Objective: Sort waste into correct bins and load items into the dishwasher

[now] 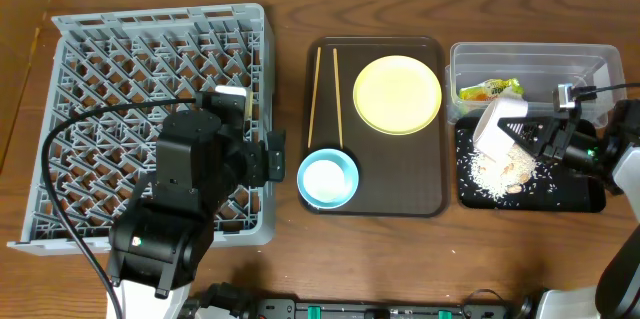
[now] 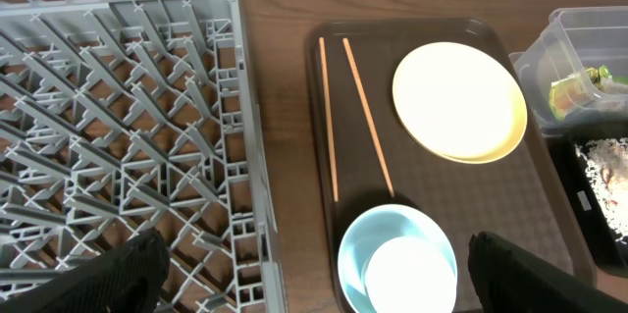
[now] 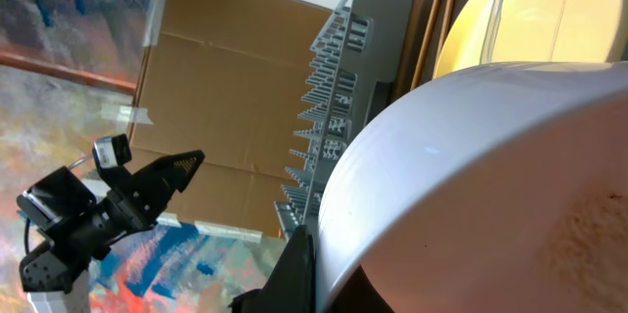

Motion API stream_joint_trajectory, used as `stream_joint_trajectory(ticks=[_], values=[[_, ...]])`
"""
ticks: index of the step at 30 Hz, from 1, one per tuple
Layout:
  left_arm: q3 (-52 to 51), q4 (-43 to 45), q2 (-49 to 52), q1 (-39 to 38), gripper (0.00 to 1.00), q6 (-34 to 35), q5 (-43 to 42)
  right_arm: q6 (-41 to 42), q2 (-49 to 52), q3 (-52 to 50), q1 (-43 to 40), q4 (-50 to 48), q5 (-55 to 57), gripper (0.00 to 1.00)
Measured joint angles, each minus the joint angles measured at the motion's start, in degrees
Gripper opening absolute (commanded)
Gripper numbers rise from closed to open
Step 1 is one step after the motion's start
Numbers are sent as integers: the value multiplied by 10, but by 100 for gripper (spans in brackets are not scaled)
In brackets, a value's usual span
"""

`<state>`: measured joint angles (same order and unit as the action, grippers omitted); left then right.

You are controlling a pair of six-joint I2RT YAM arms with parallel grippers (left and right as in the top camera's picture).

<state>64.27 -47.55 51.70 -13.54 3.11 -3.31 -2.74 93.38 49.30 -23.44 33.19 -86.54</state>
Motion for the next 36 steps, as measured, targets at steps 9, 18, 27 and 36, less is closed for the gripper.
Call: stream_joint_trajectory(ticks=[9,18,27,36], values=[[0,0,0,0,98,0,0,34,0,-1,1,0,38,1],[0,0,0,0,98,0,0,68,0,-3,14,-32,54,1],[0,0,0,0,98,0,0,108,0,-4,14,-33,106,1],[0,0,0,0,98,0,0,131,0,-4,31,-48,105,1]])
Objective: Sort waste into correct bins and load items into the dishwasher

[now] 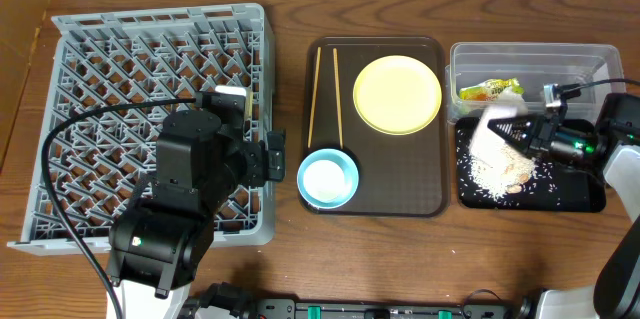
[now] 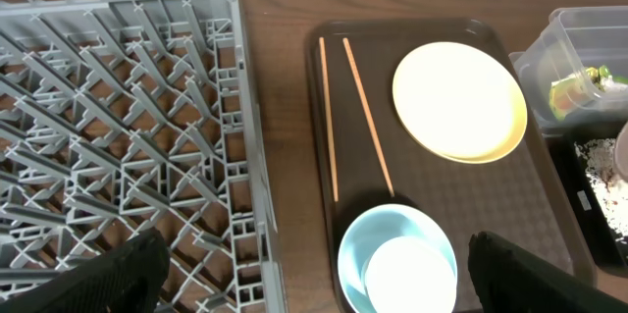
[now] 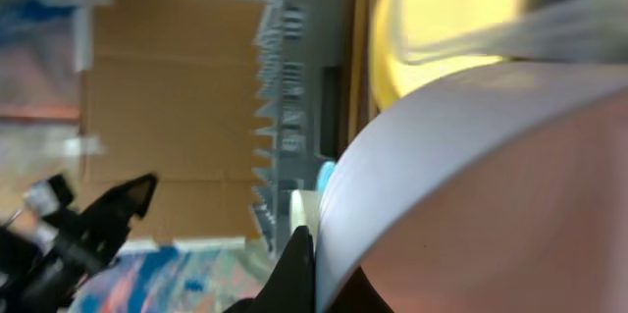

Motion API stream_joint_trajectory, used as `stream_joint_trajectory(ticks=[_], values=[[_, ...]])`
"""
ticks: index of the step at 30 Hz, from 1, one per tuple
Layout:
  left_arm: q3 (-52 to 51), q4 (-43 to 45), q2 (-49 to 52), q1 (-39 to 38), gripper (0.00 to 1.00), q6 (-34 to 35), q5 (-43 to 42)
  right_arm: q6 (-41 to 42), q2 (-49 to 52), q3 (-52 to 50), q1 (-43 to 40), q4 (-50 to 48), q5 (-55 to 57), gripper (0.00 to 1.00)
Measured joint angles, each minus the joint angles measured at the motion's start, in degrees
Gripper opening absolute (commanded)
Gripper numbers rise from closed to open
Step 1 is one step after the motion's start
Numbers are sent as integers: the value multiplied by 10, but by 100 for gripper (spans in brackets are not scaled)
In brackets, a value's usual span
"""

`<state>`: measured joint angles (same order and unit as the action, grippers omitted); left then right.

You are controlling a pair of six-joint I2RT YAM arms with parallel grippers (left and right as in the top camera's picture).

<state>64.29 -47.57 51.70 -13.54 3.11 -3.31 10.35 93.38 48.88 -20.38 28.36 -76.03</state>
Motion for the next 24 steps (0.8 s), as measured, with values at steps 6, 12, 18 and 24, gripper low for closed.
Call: stream_joint_trajectory(ticks=[6,12,18,24], values=[[0,0,0,0,98,0,0,17,0,0,13,-2,22,1],[0,0,0,0,98,0,0,18,-11,4,63,44,67,1],[0,0,0,0,98,0,0,10,-108,65,210,134,305,1],[0,0,0,0,98,0,0,9,-157,102,439,138,539,1]])
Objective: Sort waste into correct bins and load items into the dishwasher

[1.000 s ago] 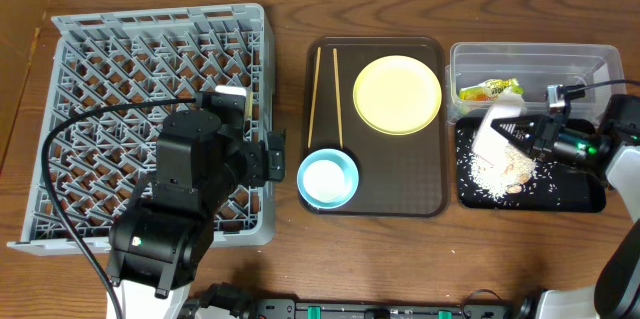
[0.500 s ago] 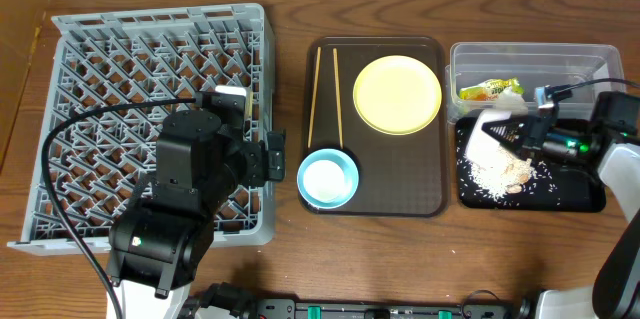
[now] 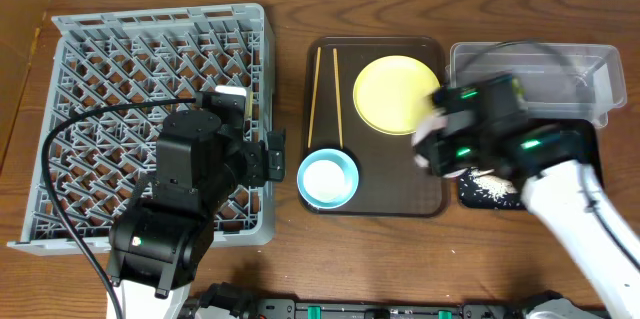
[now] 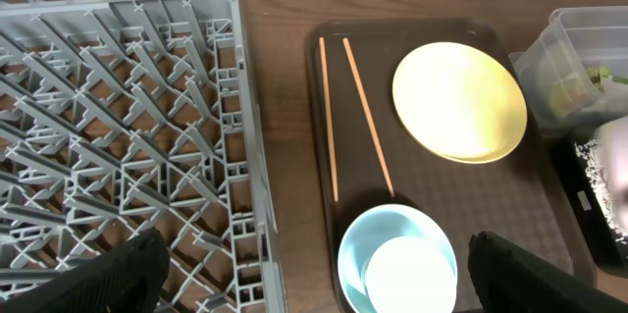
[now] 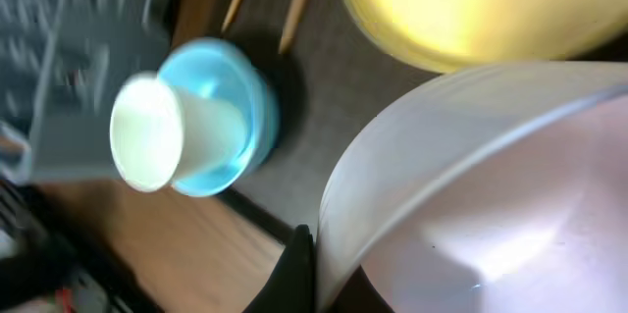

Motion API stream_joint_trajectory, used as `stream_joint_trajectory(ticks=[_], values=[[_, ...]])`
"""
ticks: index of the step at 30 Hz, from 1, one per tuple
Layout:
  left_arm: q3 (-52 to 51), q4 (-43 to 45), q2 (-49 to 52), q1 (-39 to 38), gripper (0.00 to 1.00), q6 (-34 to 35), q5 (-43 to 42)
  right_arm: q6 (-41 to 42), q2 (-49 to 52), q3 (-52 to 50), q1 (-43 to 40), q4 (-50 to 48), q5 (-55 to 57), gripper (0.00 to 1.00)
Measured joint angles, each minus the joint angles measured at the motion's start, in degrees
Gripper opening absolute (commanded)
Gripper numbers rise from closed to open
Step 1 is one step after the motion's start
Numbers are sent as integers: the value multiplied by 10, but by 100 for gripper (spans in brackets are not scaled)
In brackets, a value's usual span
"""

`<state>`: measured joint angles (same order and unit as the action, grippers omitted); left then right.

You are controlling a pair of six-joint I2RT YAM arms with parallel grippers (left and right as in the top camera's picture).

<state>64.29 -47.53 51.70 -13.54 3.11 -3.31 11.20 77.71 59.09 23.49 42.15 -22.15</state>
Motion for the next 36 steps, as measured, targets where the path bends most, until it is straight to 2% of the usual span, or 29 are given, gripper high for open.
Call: stream_joint_trajectory(ticks=[4,8,13,18,29,36], values=[[0,0,0,0,98,0,0,16,47,0,112,-17,102,1],[0,0,0,0,98,0,0,30,118,0,154,-40,171,2],[0,0,0,0,98,0,0,41,162,0,158,-51,202,30],[0,0,0,0,98,0,0,22,161,6,158,-33,185,40],[0,0,0,0,98,0,0,7,160,132,158,14,137,50],[0,-6,0,0,98,0,-11,3,160,150,158,9,88,55]])
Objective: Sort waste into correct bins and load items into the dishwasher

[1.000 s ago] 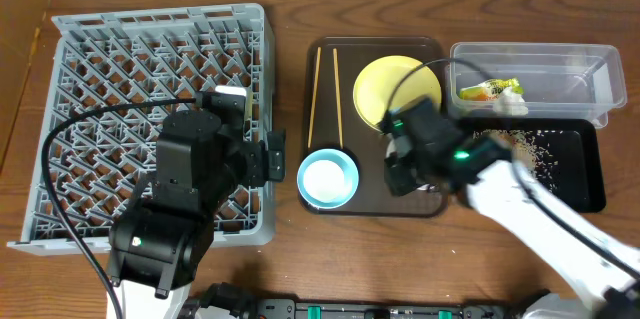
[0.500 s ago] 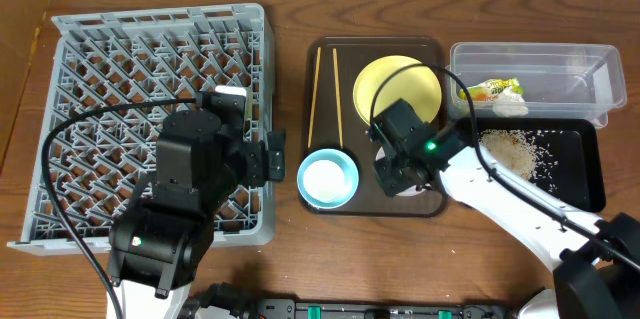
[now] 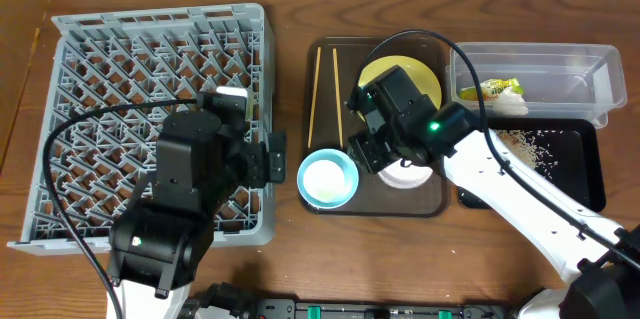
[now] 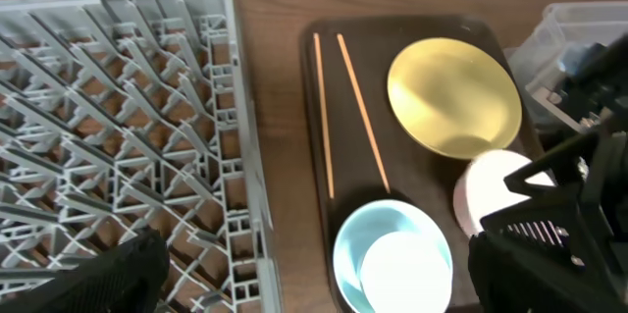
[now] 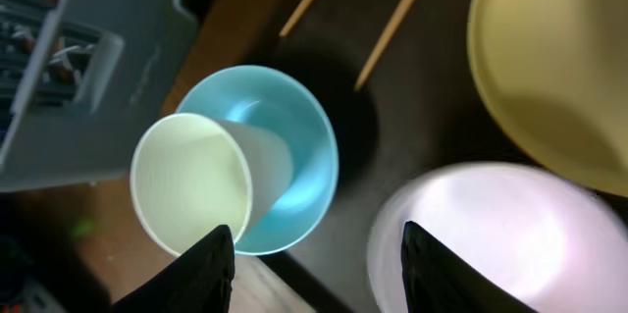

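Note:
A white bowl sits on the brown tray, at the front right, just below the yellow plate. My right gripper hangs open over the tray between that bowl and the blue bowl, holding nothing. A pale cup stands inside the blue bowl. Two chopsticks lie along the tray's left side. My left gripper is open by the right edge of the grey dish rack, and it is empty.
A clear bin at the back right holds a yellow-green wrapper. In front of it a black bin holds scattered rice. The right arm stretches across the tray from the right.
The white bowl was in my right gripper above the tray's right side. Now it rests on the tray and the gripper is open just left of it.
My right gripper held the white bowl tipped over the black bin, with rice lying below it, and still did so a moment later. Then it held the bowl over the tray. Now the bowl is on the tray, let go. The left arm stayed still.

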Motion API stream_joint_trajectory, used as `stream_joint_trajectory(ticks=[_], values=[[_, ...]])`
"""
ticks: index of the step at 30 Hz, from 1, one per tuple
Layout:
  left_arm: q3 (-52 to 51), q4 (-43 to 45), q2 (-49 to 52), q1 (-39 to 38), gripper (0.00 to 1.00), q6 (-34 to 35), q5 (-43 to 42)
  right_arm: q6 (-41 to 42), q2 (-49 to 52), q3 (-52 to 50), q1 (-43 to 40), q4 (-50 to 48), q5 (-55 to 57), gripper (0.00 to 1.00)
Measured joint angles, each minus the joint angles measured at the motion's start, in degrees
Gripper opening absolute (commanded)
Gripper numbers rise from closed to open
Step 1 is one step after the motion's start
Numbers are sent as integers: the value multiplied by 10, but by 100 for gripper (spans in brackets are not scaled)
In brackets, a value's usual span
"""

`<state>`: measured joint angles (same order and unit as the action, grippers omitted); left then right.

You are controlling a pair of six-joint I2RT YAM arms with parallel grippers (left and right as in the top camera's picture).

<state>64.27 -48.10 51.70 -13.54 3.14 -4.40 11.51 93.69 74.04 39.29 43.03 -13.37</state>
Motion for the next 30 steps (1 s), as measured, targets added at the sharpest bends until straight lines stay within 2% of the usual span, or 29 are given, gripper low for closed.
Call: stream_joint_trajectory(ticks=[6,13,14,16,19,22,27,30], values=[[0,-12,0,0,98,10,-8,0,0,0,2,-15,-37,56],[0,-51,0,13,98,179,52,11,63,0,29,-37,-47,52],[0,-51,0,15,98,193,57,15,79,0,31,-38,-47,50],[0,-52,0,15,98,211,63,20,111,0,31,-39,-48,34],[0,-60,0,14,98,223,66,31,140,-3,31,-39,-52,21],[0,-61,0,15,98,227,68,35,145,-5,31,-45,-56,3],[0,-56,0,42,98,256,60,41,133,-5,19,-45,-69,1],[0,-43,0,90,98,262,7,40,100,-5,-9,-42,-79,1]])
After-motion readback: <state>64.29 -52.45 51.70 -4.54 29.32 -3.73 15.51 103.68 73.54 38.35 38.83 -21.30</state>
